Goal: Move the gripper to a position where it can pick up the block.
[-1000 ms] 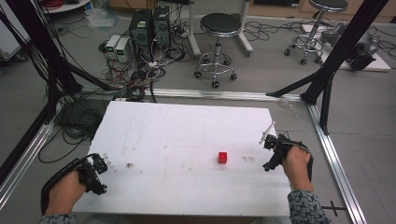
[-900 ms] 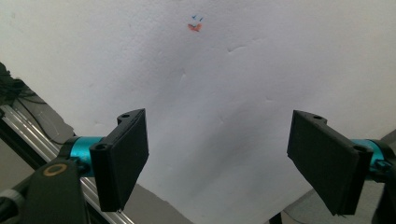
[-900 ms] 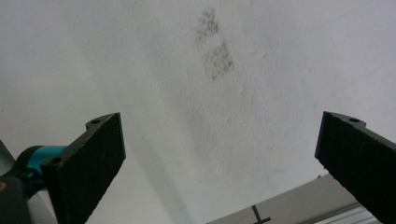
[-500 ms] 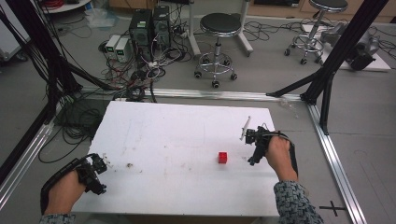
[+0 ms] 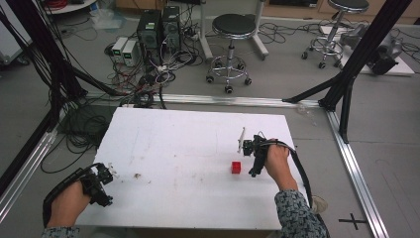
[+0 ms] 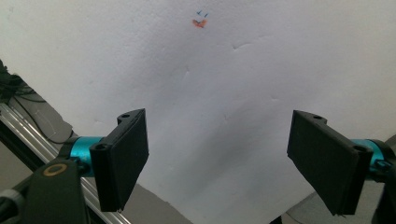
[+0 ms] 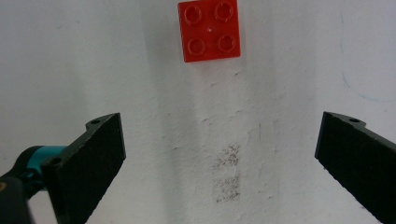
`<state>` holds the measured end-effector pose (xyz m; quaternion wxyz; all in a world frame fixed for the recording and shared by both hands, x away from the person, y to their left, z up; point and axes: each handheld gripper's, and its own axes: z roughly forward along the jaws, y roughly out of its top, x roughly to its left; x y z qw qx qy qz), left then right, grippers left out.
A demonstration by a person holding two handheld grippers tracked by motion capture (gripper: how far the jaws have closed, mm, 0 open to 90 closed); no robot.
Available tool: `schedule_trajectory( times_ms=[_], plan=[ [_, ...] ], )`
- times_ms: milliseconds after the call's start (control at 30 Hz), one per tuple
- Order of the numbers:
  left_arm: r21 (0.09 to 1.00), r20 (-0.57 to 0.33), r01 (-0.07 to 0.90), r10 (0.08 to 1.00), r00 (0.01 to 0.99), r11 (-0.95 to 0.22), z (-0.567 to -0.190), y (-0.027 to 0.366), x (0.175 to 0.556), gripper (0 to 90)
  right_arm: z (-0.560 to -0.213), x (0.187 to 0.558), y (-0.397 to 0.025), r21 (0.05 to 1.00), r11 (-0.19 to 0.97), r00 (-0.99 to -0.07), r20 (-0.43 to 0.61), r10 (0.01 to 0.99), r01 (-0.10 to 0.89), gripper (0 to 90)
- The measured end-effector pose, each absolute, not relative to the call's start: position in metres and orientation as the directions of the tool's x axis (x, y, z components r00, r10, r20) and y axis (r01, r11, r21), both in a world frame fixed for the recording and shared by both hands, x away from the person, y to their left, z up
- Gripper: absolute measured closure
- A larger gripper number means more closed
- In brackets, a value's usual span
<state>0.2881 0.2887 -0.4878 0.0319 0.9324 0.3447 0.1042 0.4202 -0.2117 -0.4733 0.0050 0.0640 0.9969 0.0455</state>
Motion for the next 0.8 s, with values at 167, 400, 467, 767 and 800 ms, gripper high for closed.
schedule_trajectory(
  times_ms=[167,400,467,767,800],
  plan=[
    [0.128,0.170,0.633,0.646,0.744,-0.763,-0.488,0.288,0.288,20.8,-0.477,0.423,-0.205,0.101,0.988,-0.993,-0.022,0.117,0.114,0.8],
    [0.139,0.171,0.638,0.652,0.738,-0.758,-0.489,0.288,0.288,20.8,-0.491,0.427,-0.187,0.100,0.992,-0.997,0.003,0.082,0.082,0.8],
    [0.131,0.169,0.634,0.647,0.744,-0.763,-0.488,0.289,0.289,20.8,-0.493,0.427,-0.183,0.101,0.992,-0.997,-0.001,0.079,0.078,0.8],
    [0.127,0.168,0.635,0.648,0.743,-0.762,-0.489,0.290,0.290,20.8,-0.507,0.425,-0.169,0.104,0.995,-1.000,0.000,0.010,0.010,0.8],
    [0.137,0.168,0.636,0.651,0.740,-0.759,-0.489,0.289,0.290,20.8,-0.509,0.425,-0.167,0.099,0.995,-1.000,0.004,0.005,0.005,0.8]
  ],
)
